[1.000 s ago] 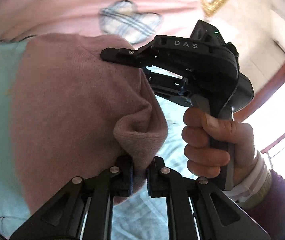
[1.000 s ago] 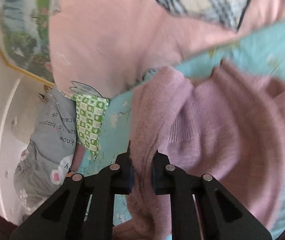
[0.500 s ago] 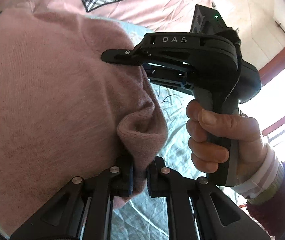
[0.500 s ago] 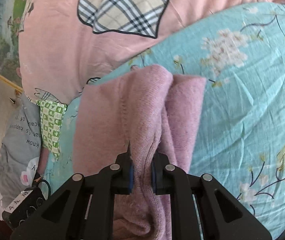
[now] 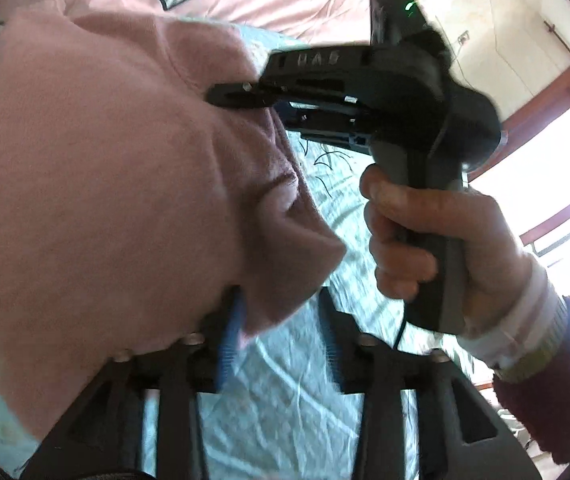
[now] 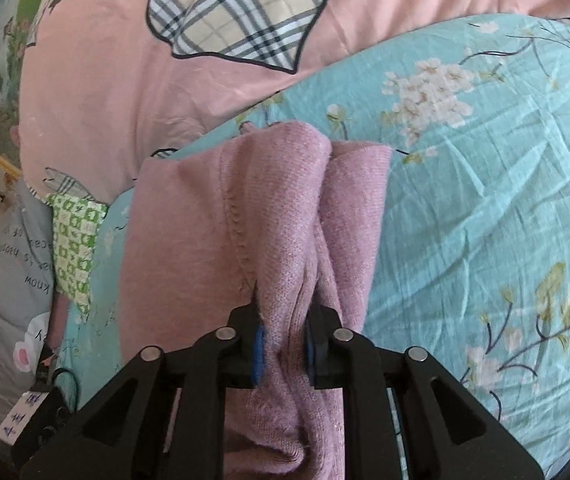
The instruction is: Fold small clothes
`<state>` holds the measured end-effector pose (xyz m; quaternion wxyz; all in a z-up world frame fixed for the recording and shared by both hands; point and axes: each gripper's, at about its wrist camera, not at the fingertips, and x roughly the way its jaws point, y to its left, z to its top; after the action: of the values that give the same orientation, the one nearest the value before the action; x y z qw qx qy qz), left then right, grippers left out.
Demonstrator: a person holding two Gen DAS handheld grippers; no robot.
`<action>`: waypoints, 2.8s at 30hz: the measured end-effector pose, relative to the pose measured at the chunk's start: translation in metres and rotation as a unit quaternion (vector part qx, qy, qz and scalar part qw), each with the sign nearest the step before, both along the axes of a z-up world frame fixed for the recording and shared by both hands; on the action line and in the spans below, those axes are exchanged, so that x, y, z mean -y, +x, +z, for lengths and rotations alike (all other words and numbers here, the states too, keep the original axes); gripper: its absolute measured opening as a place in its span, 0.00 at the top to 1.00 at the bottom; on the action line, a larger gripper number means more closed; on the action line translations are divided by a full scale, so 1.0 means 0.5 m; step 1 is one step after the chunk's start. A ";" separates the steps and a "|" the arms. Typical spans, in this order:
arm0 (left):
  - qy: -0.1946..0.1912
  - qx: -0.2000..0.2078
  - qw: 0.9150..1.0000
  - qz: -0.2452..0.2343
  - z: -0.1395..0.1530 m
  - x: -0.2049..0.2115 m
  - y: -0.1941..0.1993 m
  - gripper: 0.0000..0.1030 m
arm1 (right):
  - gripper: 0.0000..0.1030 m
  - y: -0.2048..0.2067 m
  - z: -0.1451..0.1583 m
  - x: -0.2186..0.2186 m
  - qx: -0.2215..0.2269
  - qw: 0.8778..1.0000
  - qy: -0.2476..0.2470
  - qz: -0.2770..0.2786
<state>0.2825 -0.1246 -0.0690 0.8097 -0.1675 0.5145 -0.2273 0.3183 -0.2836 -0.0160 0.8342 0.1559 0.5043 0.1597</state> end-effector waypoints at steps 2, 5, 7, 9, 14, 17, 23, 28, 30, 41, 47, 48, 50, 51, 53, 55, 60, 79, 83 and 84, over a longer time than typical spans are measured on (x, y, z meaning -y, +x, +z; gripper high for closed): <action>-0.003 0.005 1.000 0.009 0.018 -0.027 -0.016 0.45 | 0.82 -0.009 0.002 0.005 -0.002 1.000 -0.003 -0.013; -0.003 0.008 0.999 0.037 0.041 -0.092 -0.036 0.36 | 0.77 -0.026 0.007 0.011 -0.005 1.000 -0.008 -0.027; -0.002 0.008 0.998 0.067 0.049 -0.146 -0.041 0.35 | 0.68 -0.042 0.011 0.021 -0.010 0.999 -0.003 -0.043; 0.001 0.006 0.996 0.091 0.046 -0.189 -0.053 0.35 | 0.55 -0.056 0.015 0.034 -0.016 0.998 -0.001 -0.060; 0.001 -0.008 0.988 0.152 0.023 -0.291 -0.039 0.34 | 0.45 -0.086 0.031 0.060 -0.012 0.996 0.025 -0.081; -0.012 -0.019 0.985 0.172 0.014 -0.336 -0.016 0.32 | 0.40 -0.094 0.039 0.062 -0.007 0.996 0.037 -0.082; -0.017 -0.025 0.983 0.180 0.005 -0.321 0.049 0.26 | 0.31 -0.082 0.032 0.048 -0.011 0.997 0.046 -0.065; -0.027 -0.038 0.983 0.178 -0.005 -0.312 0.103 0.22 | 0.29 -0.058 0.008 0.044 -0.022 0.997 0.053 -0.051; -0.015 -0.043 0.982 0.184 -0.016 -0.314 0.124 0.21 | 0.28 -0.047 0.000 0.042 -0.025 0.997 0.054 -0.042; -0.110 -0.084 0.969 0.203 -0.116 -0.337 0.194 0.24 | 0.40 0.006 -0.051 0.037 -0.038 0.997 0.063 -0.002; -0.133 -0.044 0.973 0.181 -0.083 -0.338 0.165 0.58 | 0.67 -0.007 -0.051 -0.001 -0.043 0.996 0.082 0.004; -0.136 -0.039 0.973 0.180 -0.073 -0.342 0.155 0.58 | 0.68 -0.013 -0.040 -0.007 -0.040 0.995 0.090 0.004; -0.132 -0.029 0.974 0.182 -0.048 -0.355 0.127 0.58 | 0.69 -0.028 -0.018 -0.027 -0.033 0.994 0.103 0.012; -0.132 -0.020 0.973 0.189 -0.030 -0.370 0.103 0.58 | 0.69 -0.039 -0.006 -0.046 -0.032 0.993 0.108 0.022; -0.134 -0.011 0.971 0.199 -0.010 -0.397 0.068 0.58 | 0.69 -0.052 0.009 -0.076 -0.029 0.992 0.115 0.037; -0.132 -0.004 0.968 0.215 0.009 -0.437 0.020 0.58 | 0.69 -0.066 0.018 -0.114 -0.029 0.990 0.130 0.052; -0.100 -0.006 0.963 0.252 0.021 -0.528 -0.081 0.58 | 0.69 -0.081 -0.007 -0.231 -0.047 0.981 0.161 0.093; -0.030 -0.052 0.946 0.319 -0.071 -0.610 -0.129 0.37 | 0.52 -0.098 -0.133 -0.395 -0.101 0.980 0.125 0.121; 0.003 -0.050 0.943 0.328 -0.035 -0.614 -0.171 0.33 | 0.52 -0.113 -0.093 -0.367 -0.081 0.985 0.114 0.102; 0.009 -0.050 0.942 0.331 -0.027 -0.614 -0.183 0.33 | 0.52 -0.120 -0.081 -0.358 -0.074 0.986 0.113 0.097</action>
<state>0.1911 0.1826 -0.0823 0.8142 -0.3322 0.4714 0.0672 0.2584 -0.1044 -0.0564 0.7525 0.2109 0.5558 0.2834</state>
